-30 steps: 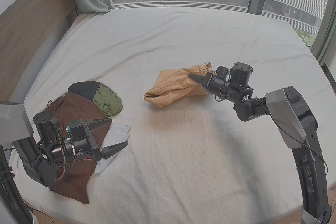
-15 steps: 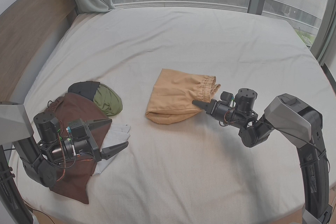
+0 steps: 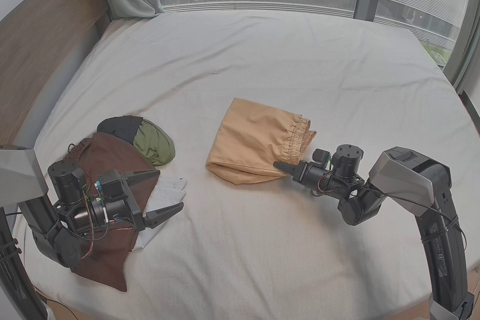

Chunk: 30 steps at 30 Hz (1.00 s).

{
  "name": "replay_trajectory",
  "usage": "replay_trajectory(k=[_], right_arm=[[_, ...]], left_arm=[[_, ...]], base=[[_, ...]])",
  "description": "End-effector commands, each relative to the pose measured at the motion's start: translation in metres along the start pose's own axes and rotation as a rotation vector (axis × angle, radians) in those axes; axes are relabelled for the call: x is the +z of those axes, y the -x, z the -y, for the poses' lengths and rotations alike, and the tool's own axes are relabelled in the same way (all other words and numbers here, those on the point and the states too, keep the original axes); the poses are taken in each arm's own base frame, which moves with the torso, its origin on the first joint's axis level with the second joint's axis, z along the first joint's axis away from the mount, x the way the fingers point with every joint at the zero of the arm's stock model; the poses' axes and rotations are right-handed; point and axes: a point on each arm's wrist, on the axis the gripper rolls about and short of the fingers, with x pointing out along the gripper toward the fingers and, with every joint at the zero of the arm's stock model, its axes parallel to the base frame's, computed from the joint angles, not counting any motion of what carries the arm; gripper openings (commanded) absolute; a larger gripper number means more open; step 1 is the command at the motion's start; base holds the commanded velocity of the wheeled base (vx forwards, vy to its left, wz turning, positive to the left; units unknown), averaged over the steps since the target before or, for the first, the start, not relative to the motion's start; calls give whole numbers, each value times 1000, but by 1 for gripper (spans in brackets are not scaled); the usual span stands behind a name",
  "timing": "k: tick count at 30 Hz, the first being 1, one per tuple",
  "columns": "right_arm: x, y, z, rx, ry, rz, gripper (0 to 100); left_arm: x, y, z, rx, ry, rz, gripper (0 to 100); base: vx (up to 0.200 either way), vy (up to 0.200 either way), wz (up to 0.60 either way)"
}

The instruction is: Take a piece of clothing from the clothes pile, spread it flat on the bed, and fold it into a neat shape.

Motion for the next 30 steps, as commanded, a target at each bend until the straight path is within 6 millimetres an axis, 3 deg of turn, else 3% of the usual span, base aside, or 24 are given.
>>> replay_trajectory(k=[1,2,7,13,19,25,30], right_arm=[[-1,0,2,-2,-1,0,0],[-1,0,1,2,3,5,100],[7,9,-1,-3,9,21,100],[44,39,-4,-38,26,97,100],[75,62,-24,-40,57,157,100],[93,69,-52,-9,89,185,100],[84,57,-70,26,86,146,100]], left_arm=[[0,0,0,0,1,-1,100],[0,0,0,-2,0,0,100],[0,0,0,0,1,0,100],[0,0,-2,5,0,2,100],[1,0,-2,6,-4,5,100],[1,0,-1,2,-2,3,100],[1,-1,-1,-1,-3,5,100]], base=[[0,0,0],[0,0,0],[0,0,0],[0,0,0],[0,0,0],[0,0,0],[0,0,0]])
